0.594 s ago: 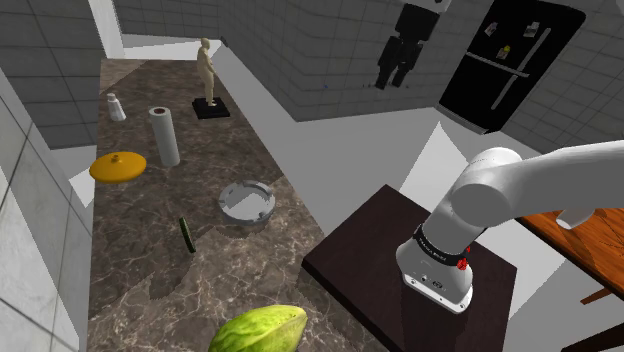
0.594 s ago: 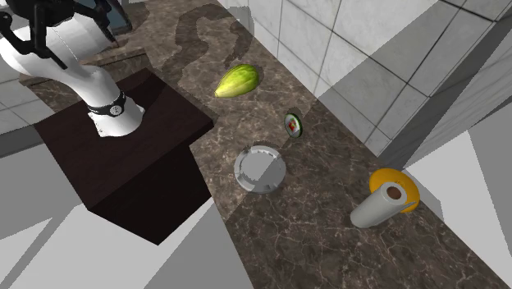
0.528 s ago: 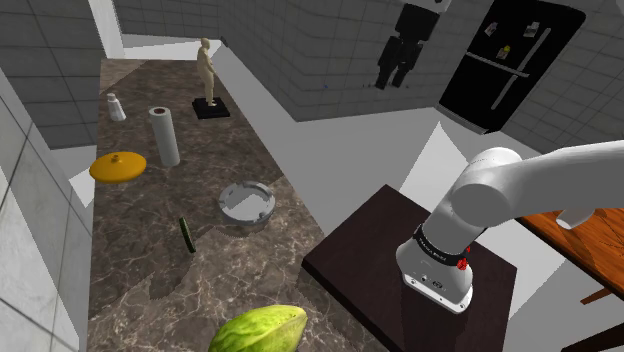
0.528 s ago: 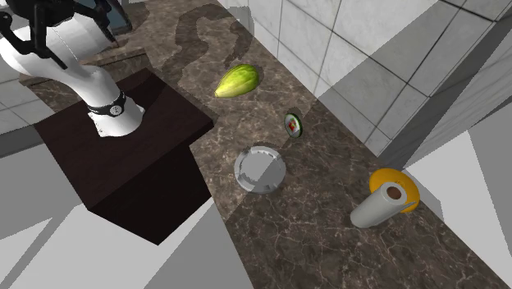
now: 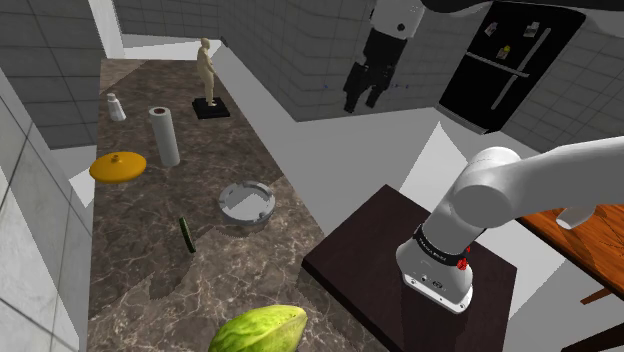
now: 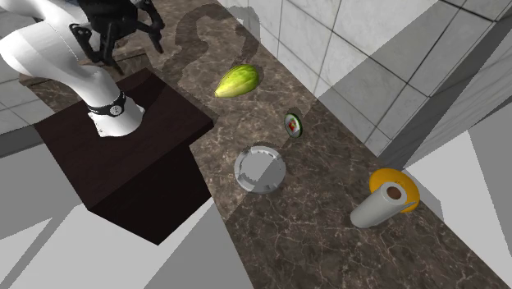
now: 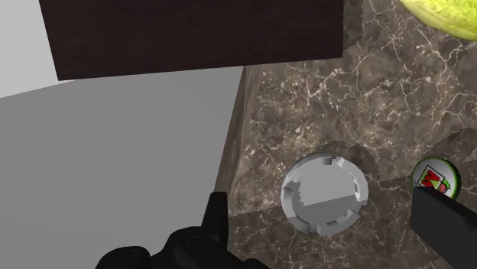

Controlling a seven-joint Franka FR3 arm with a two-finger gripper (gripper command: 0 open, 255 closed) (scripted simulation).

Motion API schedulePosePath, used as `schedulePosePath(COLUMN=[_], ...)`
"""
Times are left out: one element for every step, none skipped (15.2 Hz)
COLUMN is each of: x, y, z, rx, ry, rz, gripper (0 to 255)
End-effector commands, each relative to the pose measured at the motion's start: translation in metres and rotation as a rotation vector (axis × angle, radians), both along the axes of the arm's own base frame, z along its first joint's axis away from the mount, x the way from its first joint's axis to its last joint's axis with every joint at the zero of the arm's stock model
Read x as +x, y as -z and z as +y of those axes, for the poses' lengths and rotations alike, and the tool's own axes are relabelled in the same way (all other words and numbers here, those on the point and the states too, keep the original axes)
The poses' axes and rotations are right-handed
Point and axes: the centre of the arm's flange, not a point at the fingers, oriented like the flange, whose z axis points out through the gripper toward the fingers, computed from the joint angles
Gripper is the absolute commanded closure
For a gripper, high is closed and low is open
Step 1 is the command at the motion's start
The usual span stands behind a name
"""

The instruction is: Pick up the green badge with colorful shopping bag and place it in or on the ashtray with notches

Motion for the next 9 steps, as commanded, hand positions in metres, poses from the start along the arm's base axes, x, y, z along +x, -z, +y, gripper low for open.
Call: schedulePosePath(x=[0.006,0.008,0.011,0.014,0.017,0.020,0.024,0.027,0.030], y=[0.014,0.021,0.028,0.035,0.042,0.050,0.057,0.065,0.072], z=[0.026,0.037,0.049,0.060,0.071,0.083,0.094,0.105,0.116], rx=[-0.010,-0.015,-0.020,-0.025,-0.030,-0.036,-0.041,-0.046,-0.051], ry=[0.014,0.021,0.027,0.034,0.040,0.047,0.053,0.060,0.066], rz=[-0.006,-0.009,-0.011,-0.014,-0.016,-0.019,-0.021,-0.024,-0.026], gripper=[0,0,0,0,0,0,0,0,0])
